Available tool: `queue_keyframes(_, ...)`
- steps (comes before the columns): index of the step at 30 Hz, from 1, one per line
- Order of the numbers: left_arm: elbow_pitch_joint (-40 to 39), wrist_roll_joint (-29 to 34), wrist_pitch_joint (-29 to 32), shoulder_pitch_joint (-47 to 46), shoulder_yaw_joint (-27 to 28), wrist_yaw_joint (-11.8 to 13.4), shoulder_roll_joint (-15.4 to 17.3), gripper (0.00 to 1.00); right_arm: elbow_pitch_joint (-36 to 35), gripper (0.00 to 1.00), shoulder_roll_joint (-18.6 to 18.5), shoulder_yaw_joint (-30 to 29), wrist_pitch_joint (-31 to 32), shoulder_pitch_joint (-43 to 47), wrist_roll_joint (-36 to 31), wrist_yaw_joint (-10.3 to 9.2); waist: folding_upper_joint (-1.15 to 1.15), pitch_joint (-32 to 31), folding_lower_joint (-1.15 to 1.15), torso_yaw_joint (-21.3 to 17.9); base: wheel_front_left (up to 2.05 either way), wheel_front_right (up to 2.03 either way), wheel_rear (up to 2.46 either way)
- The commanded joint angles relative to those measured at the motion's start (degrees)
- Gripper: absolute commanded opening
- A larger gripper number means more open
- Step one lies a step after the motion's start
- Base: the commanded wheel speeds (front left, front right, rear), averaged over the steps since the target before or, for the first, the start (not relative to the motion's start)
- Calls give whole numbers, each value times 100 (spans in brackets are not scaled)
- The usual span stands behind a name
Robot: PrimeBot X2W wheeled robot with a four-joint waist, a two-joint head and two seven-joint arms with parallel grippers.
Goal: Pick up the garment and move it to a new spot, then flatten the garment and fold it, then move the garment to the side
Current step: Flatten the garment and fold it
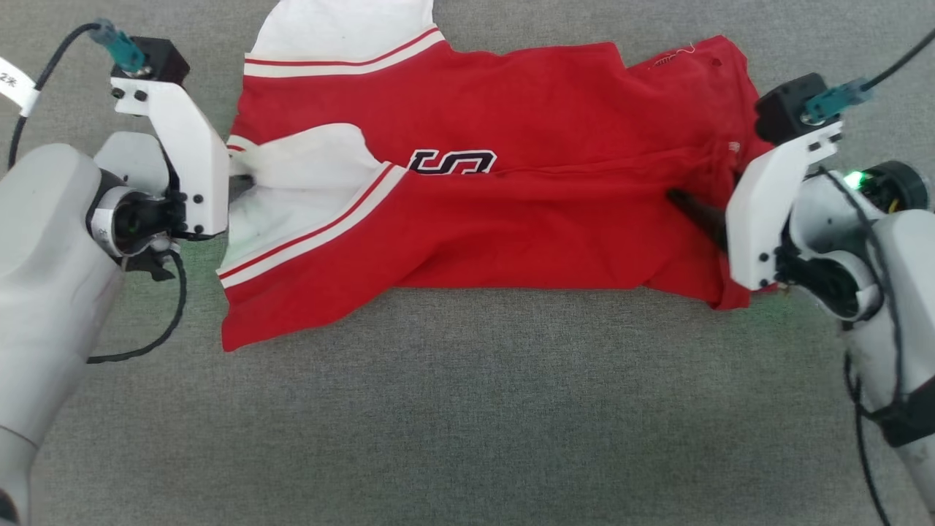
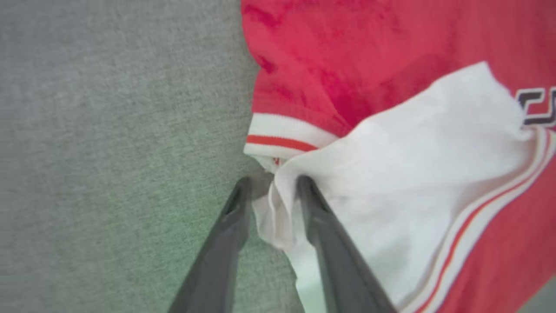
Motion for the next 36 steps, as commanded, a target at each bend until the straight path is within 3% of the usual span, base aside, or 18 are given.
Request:
queue_keyframes(1,-19,81,-88,-34,-23,-76,33,100,-53,100,-89,-14,-90,-2,36,-4,0,-20,0,5,0,0,0)
queue_keyframes(5,-274,113,-320,-56,72,-72,219,100,-352,100,-204,-133,-343,169,63,-3,0,-85,0,30,0,0,0)
queue_keyframes(10,-995,47,-271,233,156,178,582,100,-889,100,-163,-634,-880,559,-55,-3,0,-177,0,56,0,0,0)
queue_keyframes(15,-2195,-141,-100,782,275,718,1052,100,-1502,100,56,-1208,-1457,1126,-352,-3,0,-253,0,33,0,0,0)
queue_keyframes(22,-4015,-325,187,1783,302,1794,1690,100,-2321,100,624,-2026,-2364,1872,-945,-3,0,-281,0,-103,0,0,0)
queue_keyframes(29,-4859,-472,287,2487,342,2618,2104,100,-2907,100,1301,-2524,-2739,2496,-1215,-2,0,-228,0,-361,0,0,0)
queue_keyframes(36,-4386,-655,132,2779,418,2815,2008,100,-2990,100,1463,-2471,-2575,2849,-1141,-2,0,-173,0,-561,0,0,0)
